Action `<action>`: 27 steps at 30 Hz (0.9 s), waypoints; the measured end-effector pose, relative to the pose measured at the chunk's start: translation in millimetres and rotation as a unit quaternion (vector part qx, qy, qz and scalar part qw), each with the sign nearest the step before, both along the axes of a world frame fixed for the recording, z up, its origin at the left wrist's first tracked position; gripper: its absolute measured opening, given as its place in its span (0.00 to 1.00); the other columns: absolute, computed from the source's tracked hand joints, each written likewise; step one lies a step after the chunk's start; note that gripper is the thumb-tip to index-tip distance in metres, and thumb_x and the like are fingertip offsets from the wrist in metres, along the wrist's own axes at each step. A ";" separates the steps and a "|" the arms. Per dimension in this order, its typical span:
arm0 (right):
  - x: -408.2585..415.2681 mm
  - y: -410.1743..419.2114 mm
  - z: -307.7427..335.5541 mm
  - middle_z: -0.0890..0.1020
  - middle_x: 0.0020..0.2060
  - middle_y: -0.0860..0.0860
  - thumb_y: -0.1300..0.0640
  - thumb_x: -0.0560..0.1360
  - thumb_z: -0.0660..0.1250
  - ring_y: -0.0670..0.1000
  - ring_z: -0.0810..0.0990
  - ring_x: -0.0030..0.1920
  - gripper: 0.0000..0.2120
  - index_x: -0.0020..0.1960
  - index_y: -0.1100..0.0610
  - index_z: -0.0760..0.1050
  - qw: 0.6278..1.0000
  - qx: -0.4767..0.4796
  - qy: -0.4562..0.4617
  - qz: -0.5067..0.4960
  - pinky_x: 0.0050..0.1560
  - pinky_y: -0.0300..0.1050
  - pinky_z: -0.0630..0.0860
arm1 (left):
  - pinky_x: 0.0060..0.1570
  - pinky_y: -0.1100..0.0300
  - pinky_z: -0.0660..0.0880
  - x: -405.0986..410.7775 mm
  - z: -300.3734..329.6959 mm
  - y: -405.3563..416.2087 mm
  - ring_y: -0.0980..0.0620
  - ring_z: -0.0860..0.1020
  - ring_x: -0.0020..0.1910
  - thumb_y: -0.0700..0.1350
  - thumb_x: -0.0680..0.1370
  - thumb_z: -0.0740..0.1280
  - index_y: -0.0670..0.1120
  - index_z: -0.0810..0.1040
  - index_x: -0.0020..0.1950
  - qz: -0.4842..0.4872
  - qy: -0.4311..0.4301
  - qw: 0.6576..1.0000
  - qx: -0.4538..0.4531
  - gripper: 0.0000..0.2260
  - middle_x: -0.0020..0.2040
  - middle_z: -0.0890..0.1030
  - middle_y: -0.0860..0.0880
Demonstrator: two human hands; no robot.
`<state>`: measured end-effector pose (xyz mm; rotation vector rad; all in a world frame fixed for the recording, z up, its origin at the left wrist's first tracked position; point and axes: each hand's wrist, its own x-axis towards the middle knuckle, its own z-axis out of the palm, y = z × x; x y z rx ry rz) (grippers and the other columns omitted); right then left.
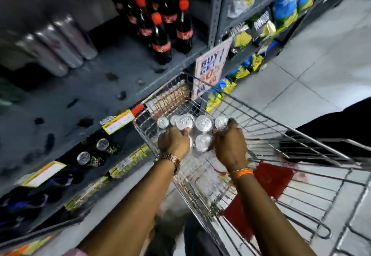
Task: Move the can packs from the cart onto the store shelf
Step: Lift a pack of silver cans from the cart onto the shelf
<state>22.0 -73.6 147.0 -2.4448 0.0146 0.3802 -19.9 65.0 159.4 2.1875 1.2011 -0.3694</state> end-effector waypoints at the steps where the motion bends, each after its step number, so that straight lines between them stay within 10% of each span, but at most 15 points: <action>1: 0.3 9.1 16.7 0.79 0.58 0.65 0.55 0.77 0.66 0.67 0.78 0.58 0.26 0.72 0.62 0.65 1.000 -0.006 -0.017 0.011 0.56 0.57 0.77 | 0.56 0.54 0.77 -2.6 15.7 8.4 0.41 0.80 0.58 0.59 0.79 0.60 0.42 0.78 0.58 -0.001 -0.013 1.000 0.024 0.22 0.58 0.82 0.42; 13: 8.8 174.1 150.7 0.78 0.62 0.64 0.48 0.80 0.63 0.64 0.74 0.64 0.31 0.76 0.63 0.61 0.975 0.050 -0.143 0.159 0.60 0.53 0.72 | 0.49 0.52 0.72 -39.2 137.7 164.8 0.37 0.80 0.58 0.61 0.79 0.57 0.40 0.79 0.55 0.092 -0.149 0.964 0.201 0.26 0.57 0.83 0.40; 27: 30.4 299.7 120.3 0.73 0.69 0.66 0.51 0.79 0.64 0.68 0.70 0.67 0.36 0.79 0.67 0.55 0.947 0.075 -0.105 0.294 0.65 0.53 0.70 | 0.47 0.53 0.72 -33.5 101.5 297.5 0.35 0.80 0.56 0.64 0.78 0.57 0.38 0.80 0.50 0.157 -0.138 0.965 0.156 0.29 0.54 0.83 0.37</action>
